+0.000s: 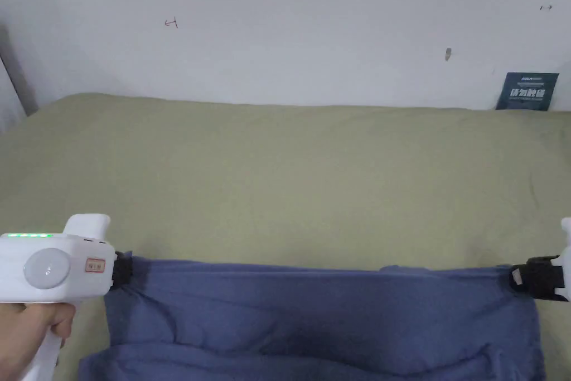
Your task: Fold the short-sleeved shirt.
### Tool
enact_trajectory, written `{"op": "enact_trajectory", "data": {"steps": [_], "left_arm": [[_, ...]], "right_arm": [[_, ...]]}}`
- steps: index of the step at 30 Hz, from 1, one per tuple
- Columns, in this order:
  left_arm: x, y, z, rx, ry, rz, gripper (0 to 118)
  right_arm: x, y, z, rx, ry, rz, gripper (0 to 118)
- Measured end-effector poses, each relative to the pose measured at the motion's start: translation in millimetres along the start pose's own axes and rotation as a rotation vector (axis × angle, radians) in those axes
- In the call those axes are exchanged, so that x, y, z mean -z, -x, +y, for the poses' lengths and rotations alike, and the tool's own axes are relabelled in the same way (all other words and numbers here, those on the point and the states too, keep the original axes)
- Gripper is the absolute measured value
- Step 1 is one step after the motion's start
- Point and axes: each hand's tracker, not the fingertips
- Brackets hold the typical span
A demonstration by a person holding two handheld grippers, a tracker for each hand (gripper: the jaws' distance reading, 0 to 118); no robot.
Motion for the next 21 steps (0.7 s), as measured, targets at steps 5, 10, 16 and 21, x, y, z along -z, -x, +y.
{"op": "enact_trajectory", "data": {"steps": [5,10,16,21], "left_arm": [[-48,4,-55,0.031,-0.035,-0.006,3],[-70,11,-111,0.051,-0.054,-0.005,3],[-67,21,-170,-0.003,-0.049,-0.034,3],[-52,24,-188,-0.019,-0.035,-0.043,4]], "right_arm": [[-55,13,-55,-0.042,-0.043,0.008,3],[-83,24,-117,-0.093,-0.045,-0.007,3],[-69,16,-182,-0.039,0.039,-0.018,3],[-49,5,-208,0.030,0.067,-0.003,3]]}}
